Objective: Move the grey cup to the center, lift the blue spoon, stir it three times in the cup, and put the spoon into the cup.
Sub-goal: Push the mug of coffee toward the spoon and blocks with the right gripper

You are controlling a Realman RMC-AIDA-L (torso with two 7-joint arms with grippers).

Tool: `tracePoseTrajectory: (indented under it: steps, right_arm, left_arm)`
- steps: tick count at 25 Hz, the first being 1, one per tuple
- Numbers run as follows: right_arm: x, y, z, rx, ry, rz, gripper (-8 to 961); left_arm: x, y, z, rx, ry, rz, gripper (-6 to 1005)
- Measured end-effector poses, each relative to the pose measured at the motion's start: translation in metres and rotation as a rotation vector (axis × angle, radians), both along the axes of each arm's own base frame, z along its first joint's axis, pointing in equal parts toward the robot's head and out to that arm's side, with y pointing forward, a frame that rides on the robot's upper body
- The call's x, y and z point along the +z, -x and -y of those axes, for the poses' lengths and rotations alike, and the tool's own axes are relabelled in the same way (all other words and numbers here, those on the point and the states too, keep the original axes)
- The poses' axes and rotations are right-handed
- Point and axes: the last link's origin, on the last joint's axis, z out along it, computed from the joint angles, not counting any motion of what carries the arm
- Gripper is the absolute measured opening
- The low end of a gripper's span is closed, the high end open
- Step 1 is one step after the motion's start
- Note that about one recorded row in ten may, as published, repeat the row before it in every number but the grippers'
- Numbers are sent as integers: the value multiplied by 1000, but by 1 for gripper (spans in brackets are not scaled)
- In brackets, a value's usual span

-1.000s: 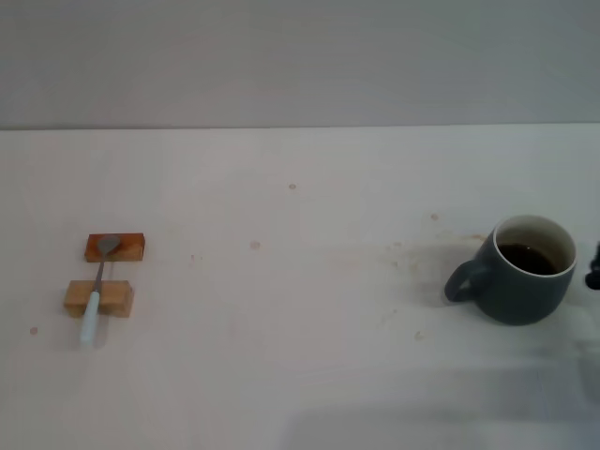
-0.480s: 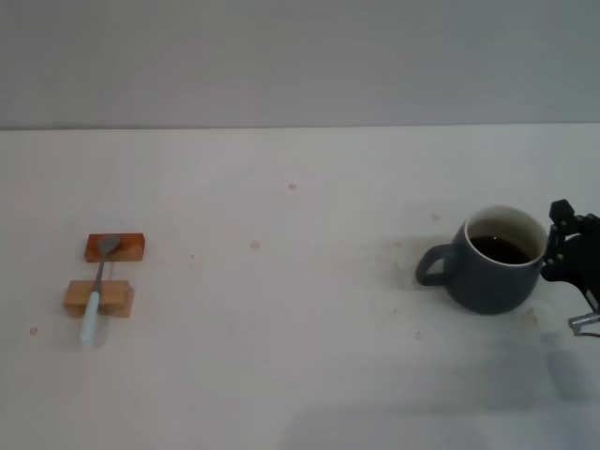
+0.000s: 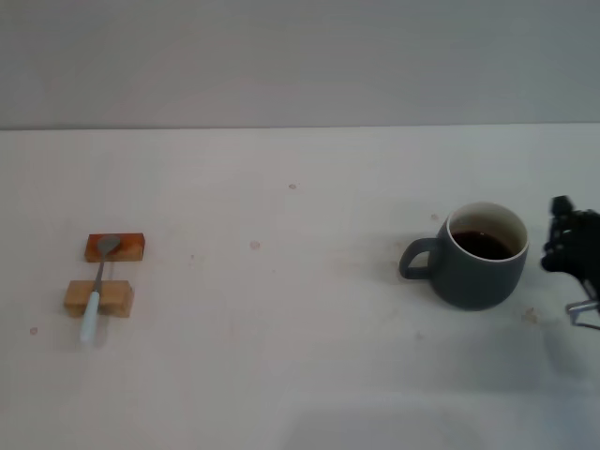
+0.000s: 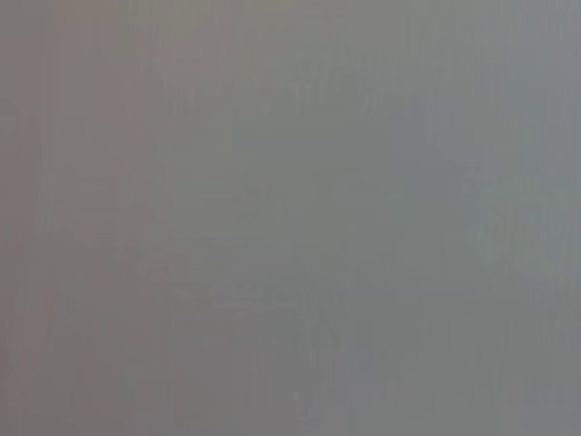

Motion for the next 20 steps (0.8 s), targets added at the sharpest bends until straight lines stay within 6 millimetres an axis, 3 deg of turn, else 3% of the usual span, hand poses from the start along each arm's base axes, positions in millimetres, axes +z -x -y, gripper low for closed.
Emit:
tracePoseTrajectory:
  steps: [8,20]
  right_arm:
    - [2,-9,-13,-59,34,41,1]
    - [-18,19,-29,74,173,124,1]
  left_arm:
    - [0,0,0,-2,0,-1,802]
    - [-1,2,4,-5,-5,30,801]
